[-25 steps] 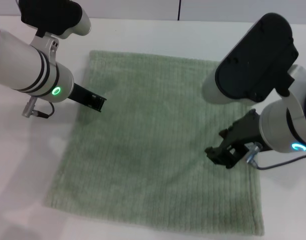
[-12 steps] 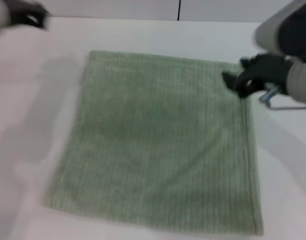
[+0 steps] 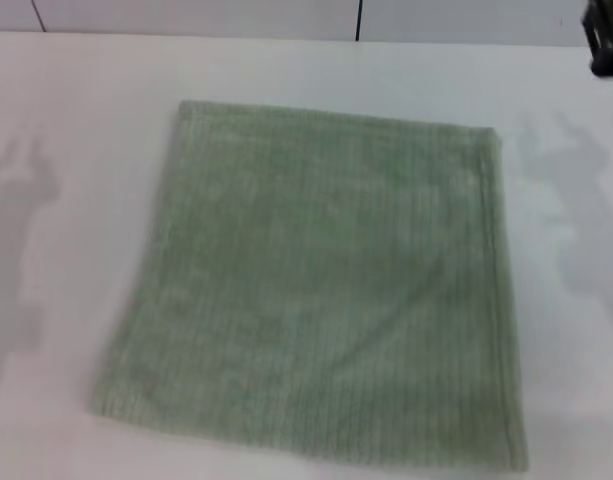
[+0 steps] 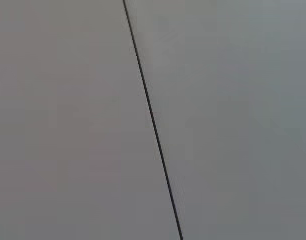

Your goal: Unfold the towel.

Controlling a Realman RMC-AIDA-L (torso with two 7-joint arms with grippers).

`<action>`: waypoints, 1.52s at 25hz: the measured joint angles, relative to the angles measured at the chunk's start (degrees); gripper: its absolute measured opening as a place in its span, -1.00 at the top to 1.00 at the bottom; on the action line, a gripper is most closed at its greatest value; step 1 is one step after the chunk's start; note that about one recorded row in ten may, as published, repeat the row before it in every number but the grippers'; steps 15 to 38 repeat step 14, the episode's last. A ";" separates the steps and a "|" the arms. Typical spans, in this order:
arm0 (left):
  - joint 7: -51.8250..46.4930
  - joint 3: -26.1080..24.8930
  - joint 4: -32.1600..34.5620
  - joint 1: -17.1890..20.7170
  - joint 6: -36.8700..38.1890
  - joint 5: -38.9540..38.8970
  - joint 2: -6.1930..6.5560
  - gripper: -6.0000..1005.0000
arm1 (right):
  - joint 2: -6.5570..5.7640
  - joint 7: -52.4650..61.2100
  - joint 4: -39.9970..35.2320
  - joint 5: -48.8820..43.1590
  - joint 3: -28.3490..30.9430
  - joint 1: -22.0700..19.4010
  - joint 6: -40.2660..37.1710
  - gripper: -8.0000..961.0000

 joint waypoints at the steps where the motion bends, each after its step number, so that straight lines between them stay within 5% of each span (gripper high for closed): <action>1: 0.00 0.00 0.00 0.00 0.00 0.00 0.00 0.79 | -0.11 1.50 -6.19 0.02 -0.49 1.22 -8.38 -0.09; 2: -1.37 1.53 13.92 -2.15 17.48 -0.75 0.03 0.78 | -0.19 3.54 -13.09 0.03 -1.01 3.03 -17.89 -0.10; 4: -1.37 1.53 13.92 -2.15 17.48 -0.75 0.03 0.65 | -0.20 7.08 -27.38 0.49 -1.54 7.53 -33.60 -0.11; 5: -2.80 1.94 25.01 -4.97 27.93 -2.99 -0.06 0.59 | -0.21 8.40 -32.96 1.32 -1.67 9.83 -39.25 -0.11; 6: -4.11 2.53 42.49 -12.46 36.41 -10.35 -0.23 0.52 | -0.12 10.40 -43.20 4.13 -1.94 13.83 -48.85 -0.12; 11: -8.59 2.85 55.09 -18.54 39.59 -17.50 -0.28 0.06 | -0.01 10.93 -49.96 8.84 -2.73 14.43 -54.54 -0.15; 13: -10.42 2.87 58.57 -20.32 39.98 -19.44 -0.38 0.06 | 0.03 10.89 -49.82 9.44 -2.81 13.91 -55.19 -0.16; 38: -10.54 2.86 59.49 -20.89 40.05 -19.68 -0.40 0.06 | 0.10 10.76 -49.88 9.91 -2.98 13.58 -56.09 -0.16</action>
